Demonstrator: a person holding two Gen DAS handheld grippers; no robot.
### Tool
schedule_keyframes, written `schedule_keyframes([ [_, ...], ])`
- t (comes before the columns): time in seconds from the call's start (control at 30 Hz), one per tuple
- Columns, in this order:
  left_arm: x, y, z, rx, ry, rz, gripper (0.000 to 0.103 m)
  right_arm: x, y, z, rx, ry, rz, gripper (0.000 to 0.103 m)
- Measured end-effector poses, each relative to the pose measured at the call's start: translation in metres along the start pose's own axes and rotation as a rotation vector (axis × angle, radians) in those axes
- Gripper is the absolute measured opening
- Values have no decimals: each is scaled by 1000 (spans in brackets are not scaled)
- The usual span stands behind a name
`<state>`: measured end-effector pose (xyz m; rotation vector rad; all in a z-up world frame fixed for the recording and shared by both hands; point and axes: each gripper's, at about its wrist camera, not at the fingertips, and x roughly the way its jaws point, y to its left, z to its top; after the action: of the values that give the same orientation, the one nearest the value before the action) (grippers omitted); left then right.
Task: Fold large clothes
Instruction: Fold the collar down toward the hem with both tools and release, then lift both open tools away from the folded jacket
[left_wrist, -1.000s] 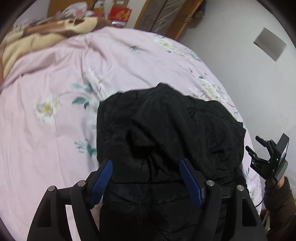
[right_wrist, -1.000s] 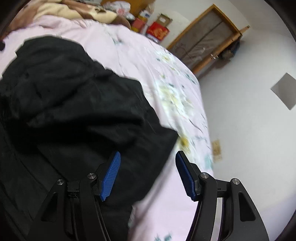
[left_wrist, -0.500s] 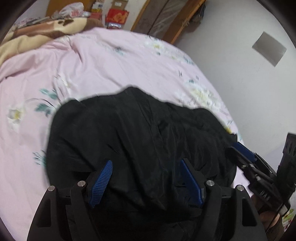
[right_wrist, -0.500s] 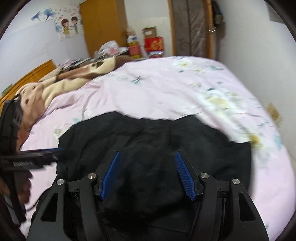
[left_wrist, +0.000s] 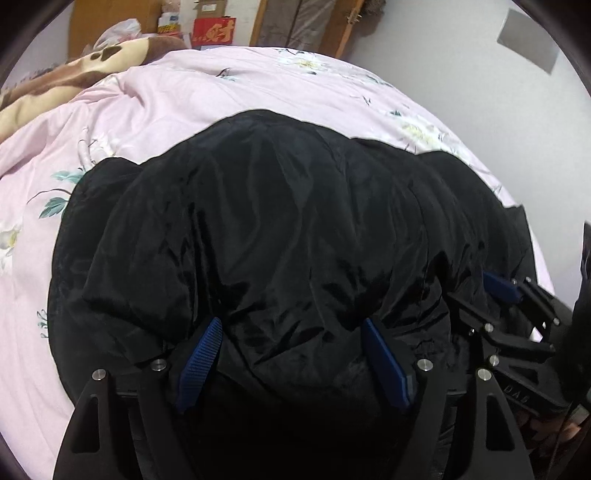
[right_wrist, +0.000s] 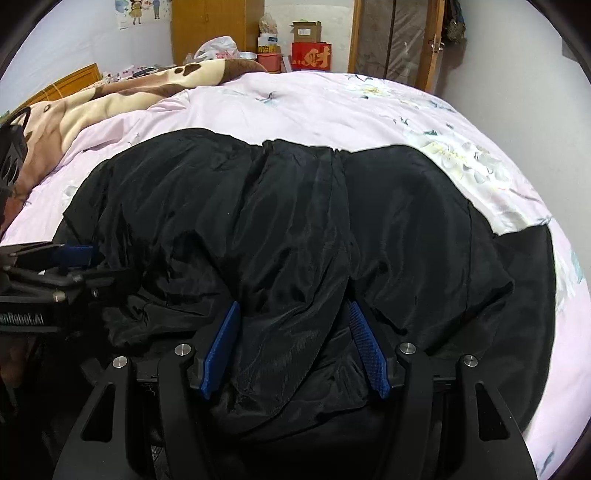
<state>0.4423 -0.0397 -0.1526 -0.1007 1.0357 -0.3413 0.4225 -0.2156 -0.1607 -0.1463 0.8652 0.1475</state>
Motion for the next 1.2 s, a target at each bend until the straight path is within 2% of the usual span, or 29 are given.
schedule_keyframes([
  [0.37, 1, -4, -4, -9, 3, -1, 79, 8, 1, -4, 13, 37, -10, 61],
  [0.43, -9, -4, -8, -35, -12, 1, 79, 6, 3, -4, 12, 46, -25, 61],
  [0.53, -22, -5, -10, -90, 18, -15, 79, -1, 4, 4, 19, 82, -31, 61],
  [0.67, -62, -3, -19, -131, 0, -58, 79, -47, 2, 6, 89, 9, -17, 62],
  [0.83, -133, -14, -39, -25, -75, -23, 79, -117, -3, -7, 159, -72, -25, 62],
  [0.93, -172, -16, -56, -6, -95, -24, 79, -160, -5, -16, 187, -121, -10, 62],
  [1.1, -241, -6, -89, -26, -161, -35, 79, -224, -5, -36, 229, -172, 18, 62],
  [1.2, -275, 10, -106, -58, -193, -36, 79, -259, -3, -56, 221, -201, -3, 62],
])
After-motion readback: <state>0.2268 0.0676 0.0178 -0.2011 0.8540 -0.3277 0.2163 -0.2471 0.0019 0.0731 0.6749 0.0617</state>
